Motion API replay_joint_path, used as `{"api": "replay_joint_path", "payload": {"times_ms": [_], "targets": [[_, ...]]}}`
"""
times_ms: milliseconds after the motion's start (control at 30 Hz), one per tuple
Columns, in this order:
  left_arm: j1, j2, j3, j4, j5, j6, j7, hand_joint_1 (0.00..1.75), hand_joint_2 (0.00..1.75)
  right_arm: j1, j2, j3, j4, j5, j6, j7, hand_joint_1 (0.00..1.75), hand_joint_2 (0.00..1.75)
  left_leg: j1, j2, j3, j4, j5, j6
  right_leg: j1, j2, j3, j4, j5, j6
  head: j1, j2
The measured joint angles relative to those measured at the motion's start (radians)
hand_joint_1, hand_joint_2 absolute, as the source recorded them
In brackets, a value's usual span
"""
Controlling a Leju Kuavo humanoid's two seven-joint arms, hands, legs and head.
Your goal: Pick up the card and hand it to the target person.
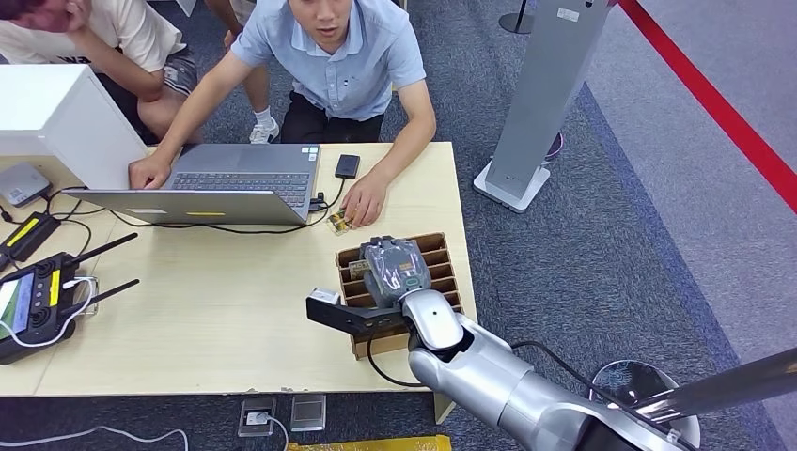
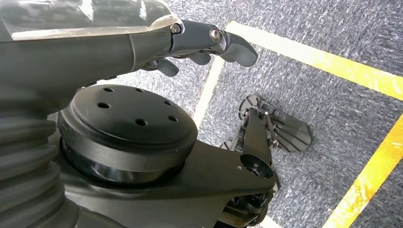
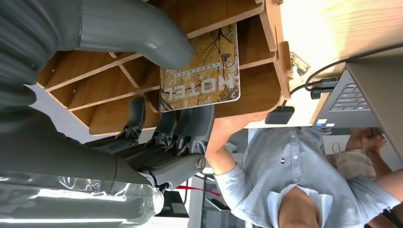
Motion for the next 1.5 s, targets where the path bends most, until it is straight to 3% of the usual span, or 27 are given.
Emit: {"api": "replay_joint_path", "payload": {"times_ms": [67,333,467,967,1500], "targets": [[0.001,0.0,0.0,0.0,0.0,0.0,0.0,0.0,1.75,-0.001,0.0,-0.001,0.002,-0.003,-0.005,0.001,1.47,1.75,0.0,0.0,0.0,0.0,0.0,0.0,0.0,0.0,0.0,0.0,0.0,0.0,0.0,0.0],[0.002,0.0,0.0,0.0,0.0,0.0,0.001,0.0,1.75,-0.001,0.0,-0.003,0.003,-0.025,-0.051,-0.024,1.51,1.75,0.0,0.0,0.0,0.0,0.0,0.0,0.0,0.0,0.0,0.0,0.0,0.0,0.0,0.0],[0.002,0.0,0.0,0.0,-0.003,0.0,0.002,0.0,1.75,0.0,0.0,-0.003,0.0,-0.031,-0.07,-0.031,1.75,1.75,0.0,0.0,0.0,0.0,0.0,0.0,0.0,0.0,0.0,0.0,0.0,0.0,0.0,0.0],[0.004,0.003,-0.015,-0.001,0.011,0.0,0.003,0.0,1.75,0.0,-0.014,-0.006,-0.039,-0.017,-0.154,-0.035,1.75,1.75,0.0,0.0,0.0,0.0,0.0,0.0,0.0,0.0,-0.001,0.0,0.0,0.0,0.0,0.0],[0.004,0.004,-0.047,-0.001,0.028,0.0,0.003,0.0,1.75,-0.073,-0.072,-0.056,-0.271,0.102,-0.16,0.025,1.75,1.75,0.0,0.0,0.0,0.0,0.0,0.0,0.0,0.0,-0.001,0.0,0.0,0.0,0.0,0.0]]}}
